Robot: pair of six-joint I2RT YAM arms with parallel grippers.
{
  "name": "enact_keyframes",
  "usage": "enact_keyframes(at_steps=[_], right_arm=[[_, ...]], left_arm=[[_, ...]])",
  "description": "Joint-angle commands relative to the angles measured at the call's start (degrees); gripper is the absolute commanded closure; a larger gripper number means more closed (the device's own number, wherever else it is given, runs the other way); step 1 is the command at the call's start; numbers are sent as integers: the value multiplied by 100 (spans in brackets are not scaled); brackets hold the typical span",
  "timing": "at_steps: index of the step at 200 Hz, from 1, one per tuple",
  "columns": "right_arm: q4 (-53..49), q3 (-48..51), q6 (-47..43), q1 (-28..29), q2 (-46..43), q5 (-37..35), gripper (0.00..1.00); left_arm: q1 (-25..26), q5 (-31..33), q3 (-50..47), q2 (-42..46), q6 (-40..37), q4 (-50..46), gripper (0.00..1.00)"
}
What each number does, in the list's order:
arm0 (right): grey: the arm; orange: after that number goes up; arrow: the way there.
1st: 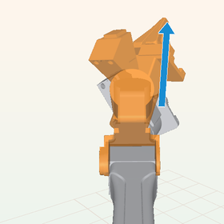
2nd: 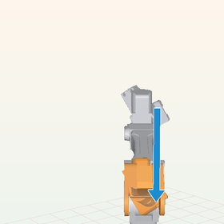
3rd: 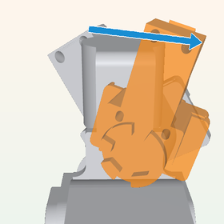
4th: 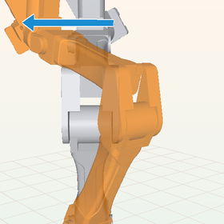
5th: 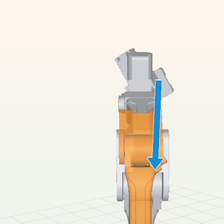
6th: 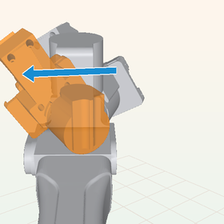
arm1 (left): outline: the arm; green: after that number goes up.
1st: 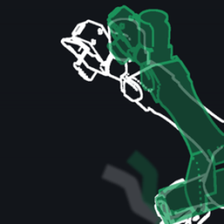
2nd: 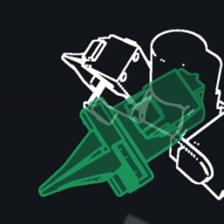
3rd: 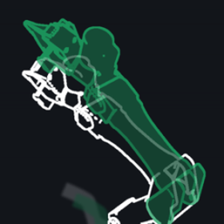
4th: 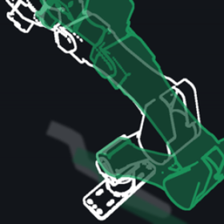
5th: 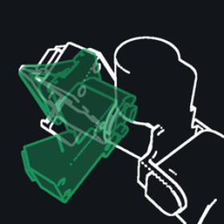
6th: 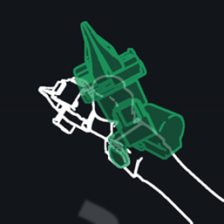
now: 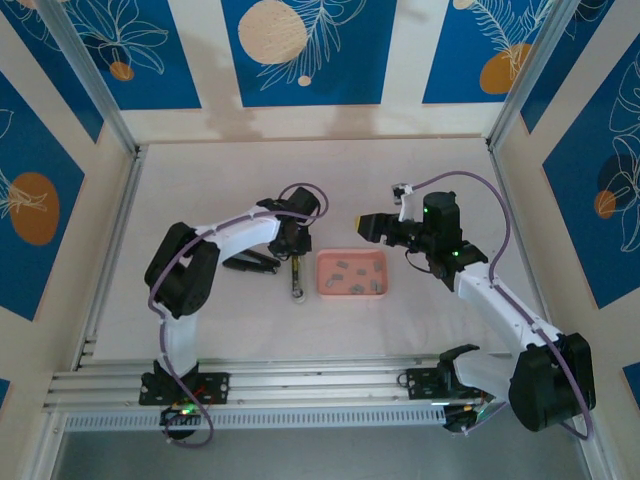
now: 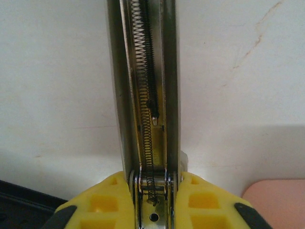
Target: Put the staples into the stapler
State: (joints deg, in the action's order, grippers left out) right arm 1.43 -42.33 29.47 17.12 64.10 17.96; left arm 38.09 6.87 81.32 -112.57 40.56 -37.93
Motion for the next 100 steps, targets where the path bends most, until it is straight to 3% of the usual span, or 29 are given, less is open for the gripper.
enact_keyframes(at_steps=[1, 54, 100], right_arm=[[26, -118, -84, 0, 26, 33, 32], [-411, -493, -435, 155, 260, 36, 32], [-1580, -1444, -1574, 976, 874, -544, 33]], left_arm=[[59, 294, 235, 8, -210, -276, 76], [59, 315, 131, 386, -367, -190, 61], [-150, -22, -519, 1600, -426, 289, 55]])
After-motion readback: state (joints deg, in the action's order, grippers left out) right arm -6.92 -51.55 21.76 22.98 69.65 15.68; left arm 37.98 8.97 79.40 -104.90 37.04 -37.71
